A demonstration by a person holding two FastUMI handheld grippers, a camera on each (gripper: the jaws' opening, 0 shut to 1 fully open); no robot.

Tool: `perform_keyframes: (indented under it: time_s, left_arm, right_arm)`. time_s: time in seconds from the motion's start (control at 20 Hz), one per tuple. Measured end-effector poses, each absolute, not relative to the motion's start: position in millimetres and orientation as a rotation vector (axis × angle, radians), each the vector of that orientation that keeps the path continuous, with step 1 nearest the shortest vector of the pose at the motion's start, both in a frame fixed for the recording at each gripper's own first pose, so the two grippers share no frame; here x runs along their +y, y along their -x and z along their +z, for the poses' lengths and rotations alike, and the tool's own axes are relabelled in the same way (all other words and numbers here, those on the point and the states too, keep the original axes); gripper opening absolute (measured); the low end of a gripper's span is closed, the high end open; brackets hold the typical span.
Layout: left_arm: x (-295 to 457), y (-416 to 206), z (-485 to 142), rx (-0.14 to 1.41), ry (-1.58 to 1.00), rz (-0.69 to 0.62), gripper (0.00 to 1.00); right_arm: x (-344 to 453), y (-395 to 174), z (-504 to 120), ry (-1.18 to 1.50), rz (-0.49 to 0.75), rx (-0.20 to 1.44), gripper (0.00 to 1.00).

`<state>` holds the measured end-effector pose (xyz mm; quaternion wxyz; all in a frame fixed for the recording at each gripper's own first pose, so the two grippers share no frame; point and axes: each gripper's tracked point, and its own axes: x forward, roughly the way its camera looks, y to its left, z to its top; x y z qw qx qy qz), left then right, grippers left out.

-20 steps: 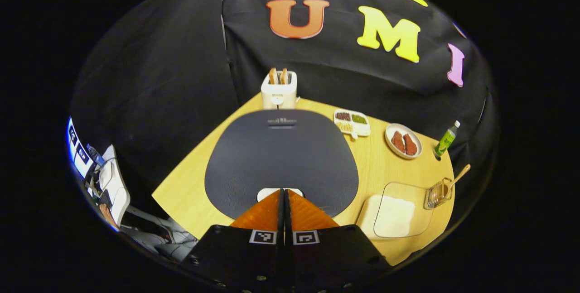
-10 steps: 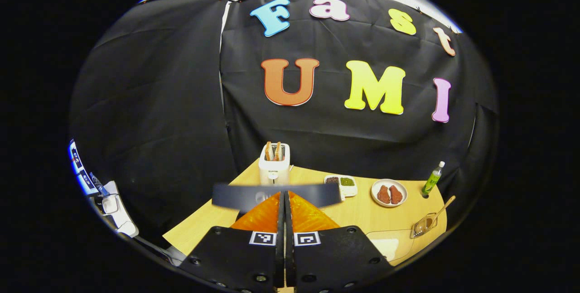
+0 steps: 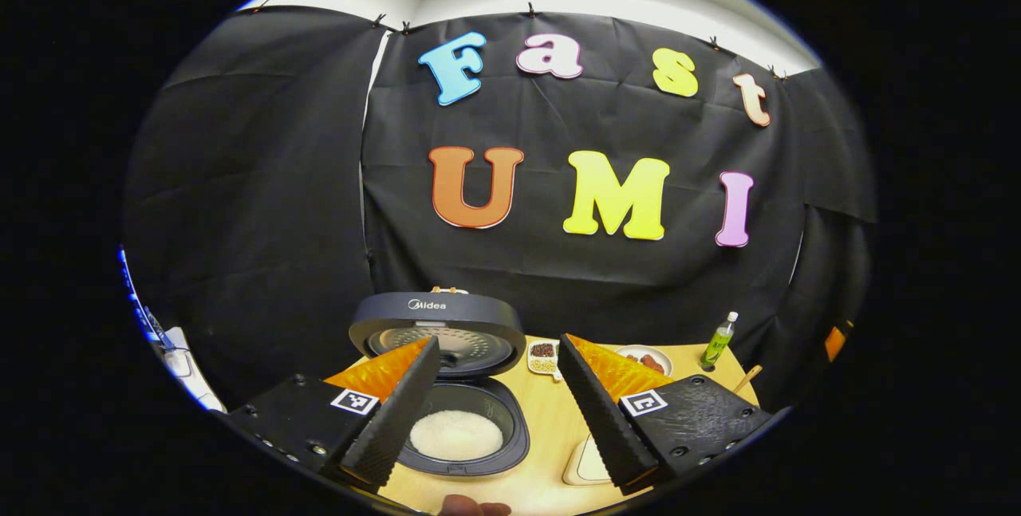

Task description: Close the left gripper, press the button to open the rice cooker; take a wooden spoon from the chopstick holder with the right hand, scoop a spoonful of rice and pour it into the rice cooker, then put the wooden spoon back into the chopstick holder.

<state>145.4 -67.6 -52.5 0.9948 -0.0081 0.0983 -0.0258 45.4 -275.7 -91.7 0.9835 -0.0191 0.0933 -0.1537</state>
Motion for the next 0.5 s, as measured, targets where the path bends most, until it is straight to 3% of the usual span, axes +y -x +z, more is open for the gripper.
perform_keyframes:
  time_s: [0.3, 0.35, 0.4, 0.5]
  left_arm:
    - [-110.4, -100.0, -36.6, 0.165, 0.079, -0.116, 0.95]
    - [-116.3, -97.0, -35.6, 0.152, 0.075, -0.124, 1.00]
    - [-120.4, -96.2, -35.0, 0.136, 0.068, -0.126, 0.95]
    - [-129.4, -93.8, -33.5, 0.096, 0.044, -0.125, 0.95]
  right_arm:
    - [-298.8, -58.9, -148.6, -0.001, -0.253, 0.295, 1.00]
    - [-303.9, -63.7, -159.1, -0.009, -0.251, 0.314, 1.00]
    - [-307.8, -71.1, -170.7, -0.031, -0.240, 0.330, 1.00]
    - [-321.4, -87.9, -201.2, -0.085, -0.225, 0.380, 0.99]
